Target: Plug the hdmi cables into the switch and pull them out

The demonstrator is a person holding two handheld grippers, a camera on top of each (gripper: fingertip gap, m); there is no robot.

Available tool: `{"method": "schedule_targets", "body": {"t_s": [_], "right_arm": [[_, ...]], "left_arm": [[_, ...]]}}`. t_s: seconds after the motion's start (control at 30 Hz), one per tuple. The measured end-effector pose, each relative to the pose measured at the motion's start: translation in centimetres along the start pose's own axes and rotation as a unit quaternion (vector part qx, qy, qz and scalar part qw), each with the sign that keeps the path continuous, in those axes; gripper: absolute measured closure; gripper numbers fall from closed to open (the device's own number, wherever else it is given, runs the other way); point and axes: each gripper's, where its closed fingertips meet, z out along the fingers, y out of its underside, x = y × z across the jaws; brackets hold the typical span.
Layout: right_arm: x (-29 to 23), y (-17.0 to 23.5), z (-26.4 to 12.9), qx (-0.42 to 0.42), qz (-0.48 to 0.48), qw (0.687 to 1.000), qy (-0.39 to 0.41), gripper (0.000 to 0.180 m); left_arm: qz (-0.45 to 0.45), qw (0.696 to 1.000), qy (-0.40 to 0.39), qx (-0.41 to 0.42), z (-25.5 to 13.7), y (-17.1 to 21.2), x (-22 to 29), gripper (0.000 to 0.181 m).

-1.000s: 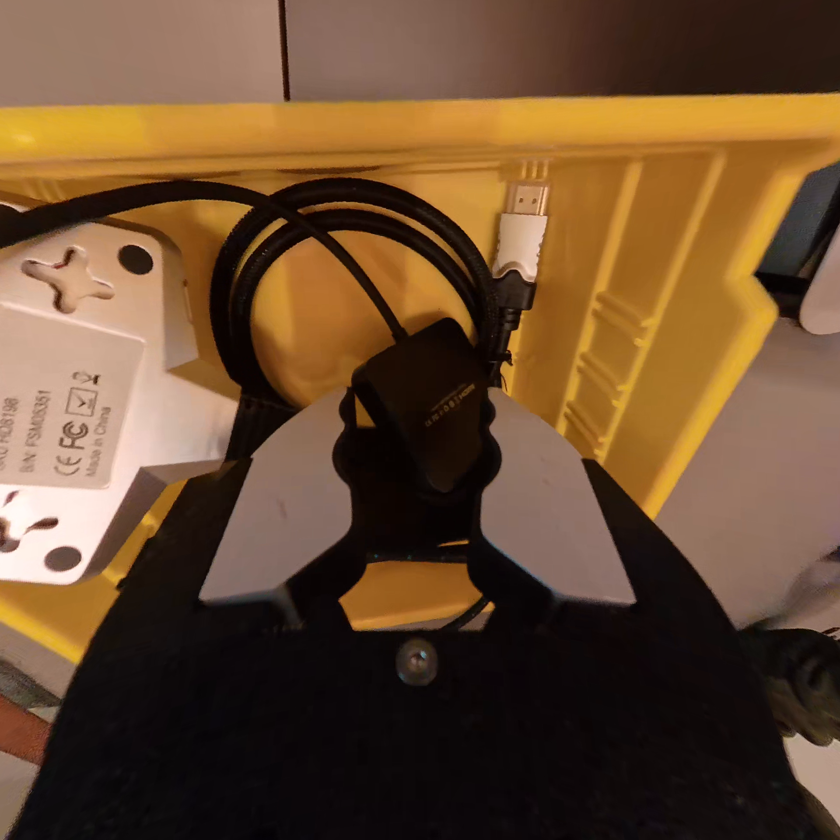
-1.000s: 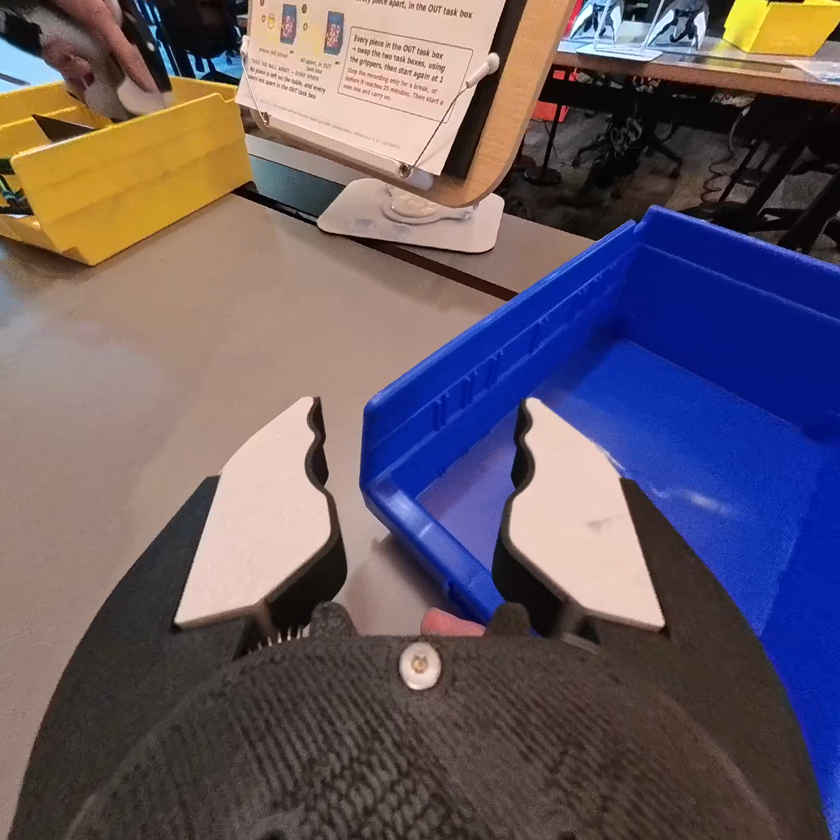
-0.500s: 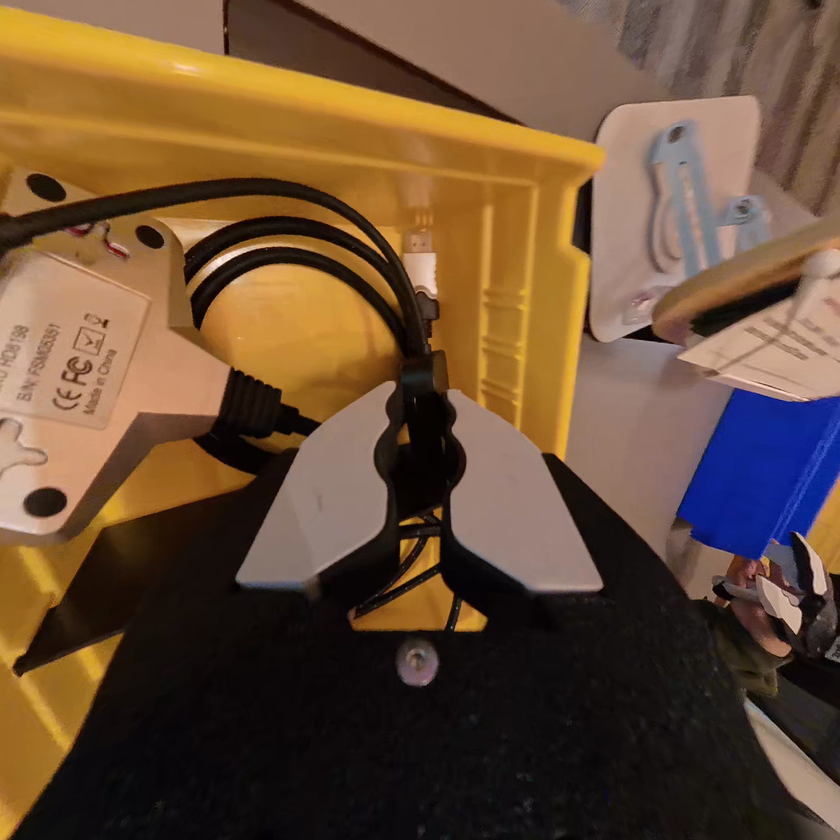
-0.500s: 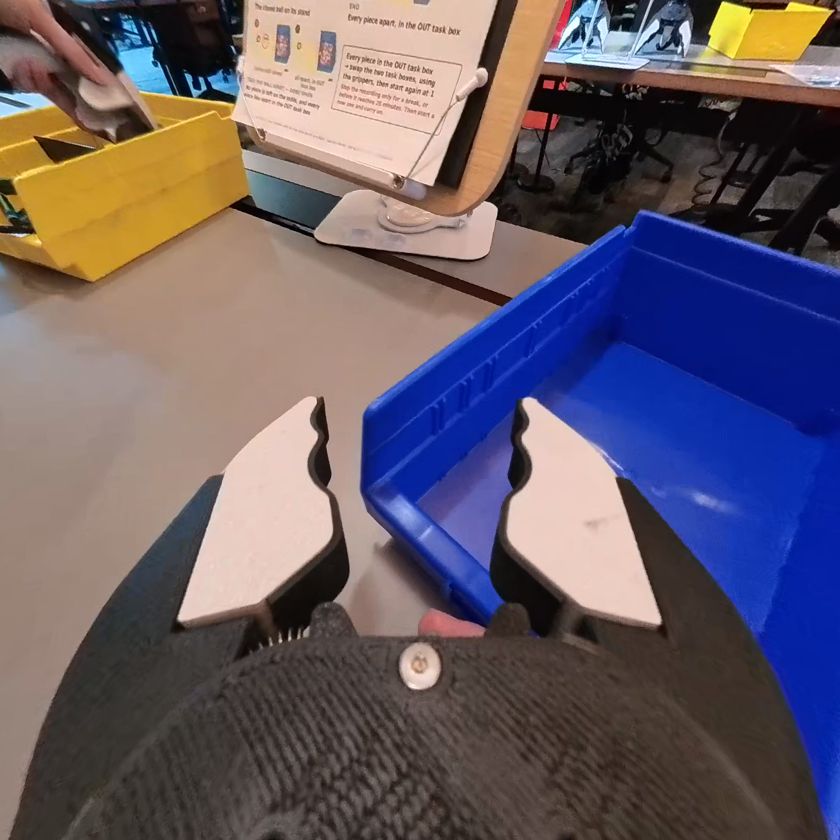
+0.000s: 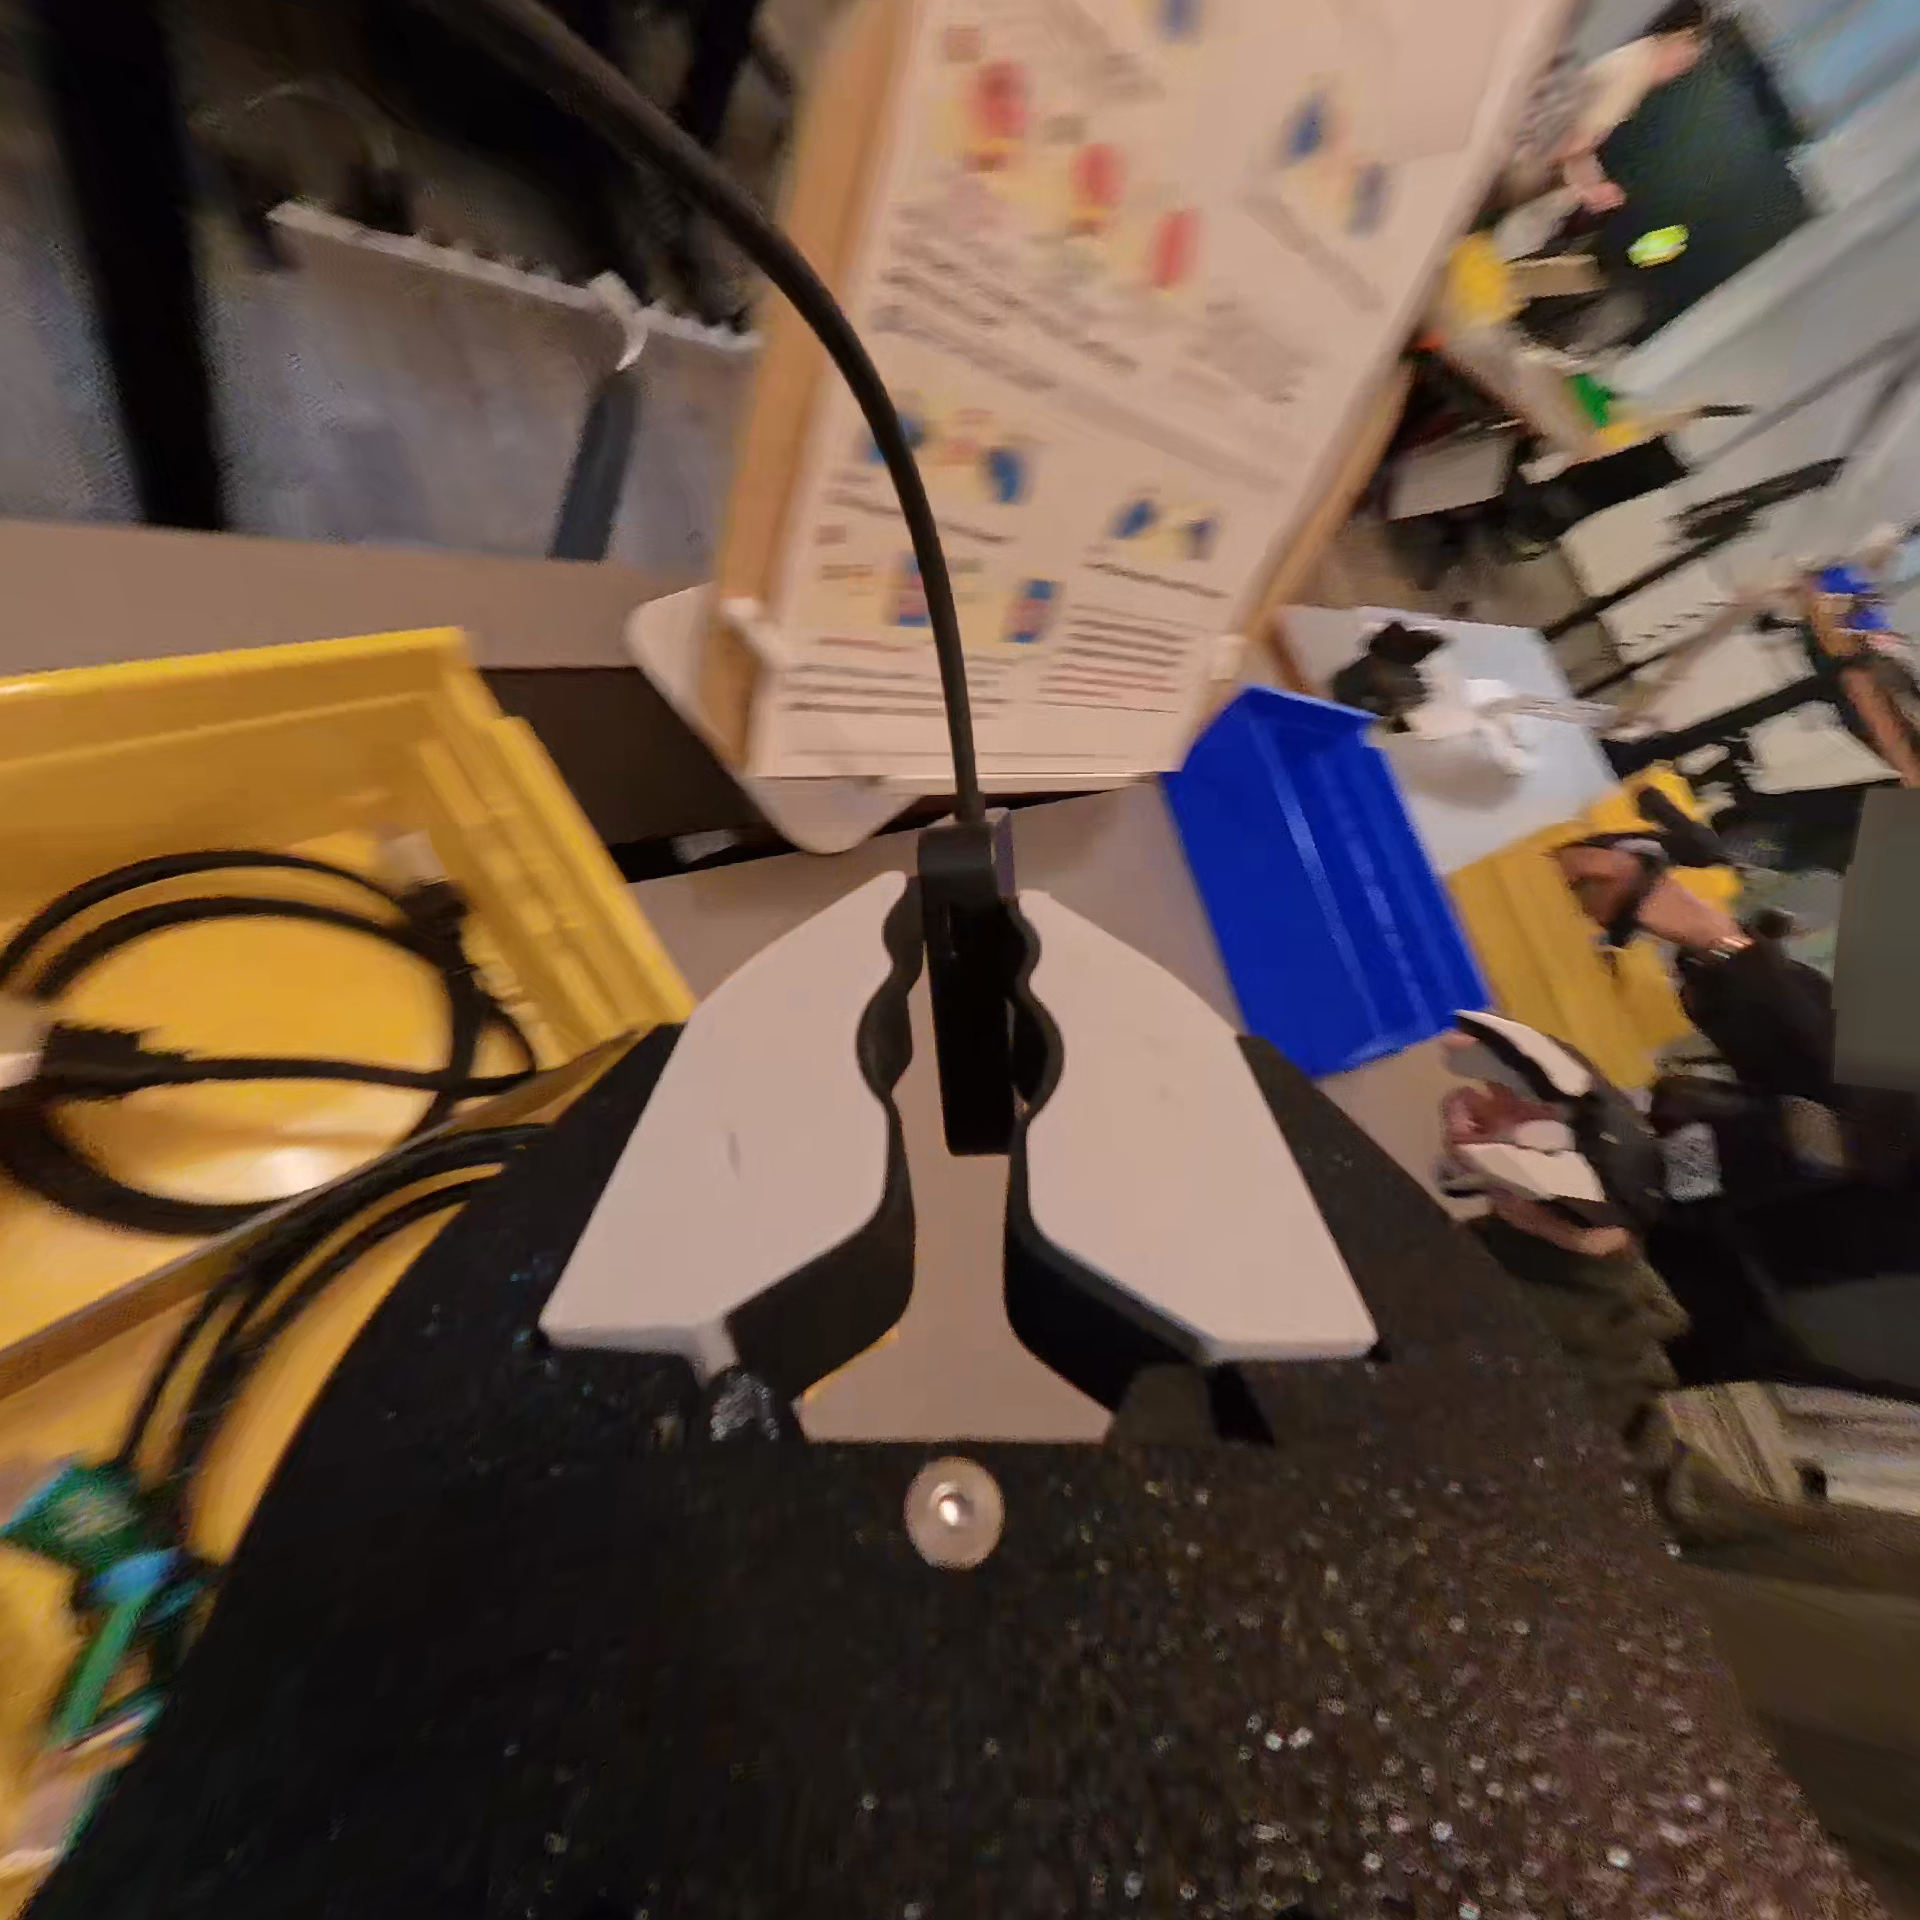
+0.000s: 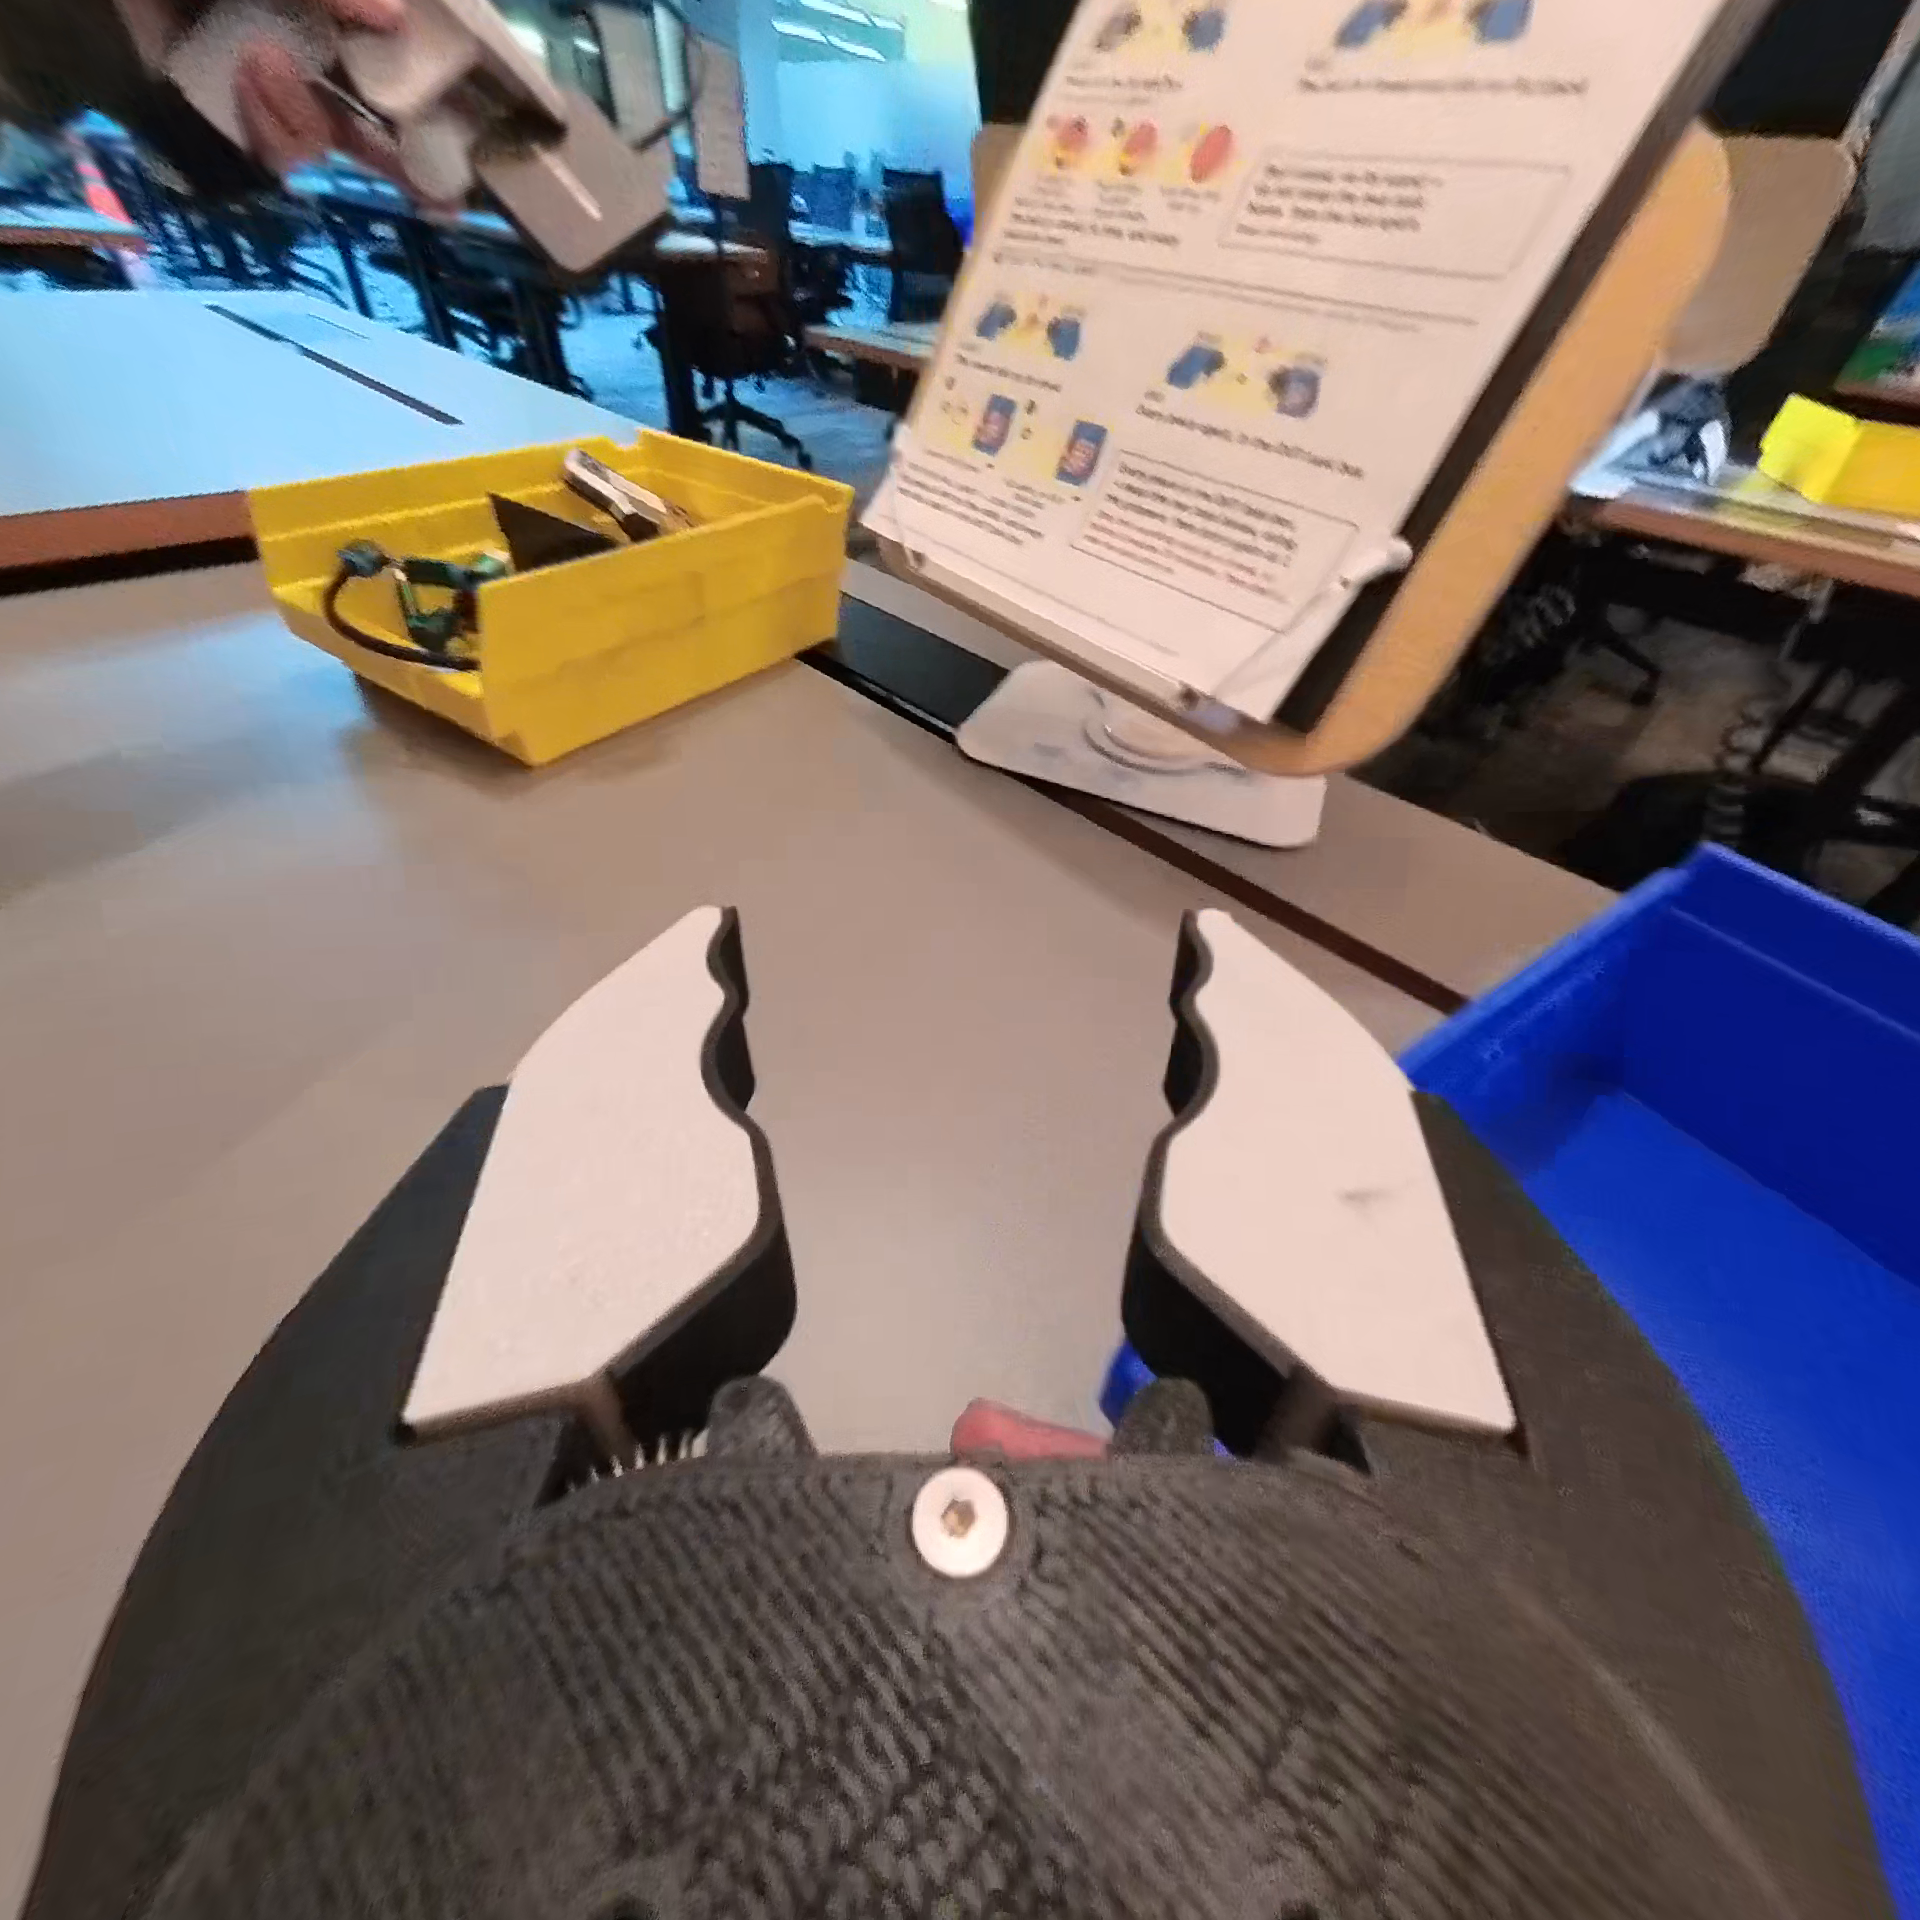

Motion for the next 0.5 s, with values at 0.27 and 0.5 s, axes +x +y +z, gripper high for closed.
{"method": "schedule_targets", "body": {"t_s": [0.27,0.5], "right_arm": [[-10.3,-5.6,1.2,0.16,-0.111,0.978,-0.068,0.088],[-15.1,-5.7,1.4,0.166,-0.186,0.966,-0.07,0.092]], "left_arm": [[-0.008,0.964,0.257,0.071,0.6,11.2,16.1,0.167],[-0.034,0.927,0.369,0.063,2.7,20.9,23.3,0.168]]}}
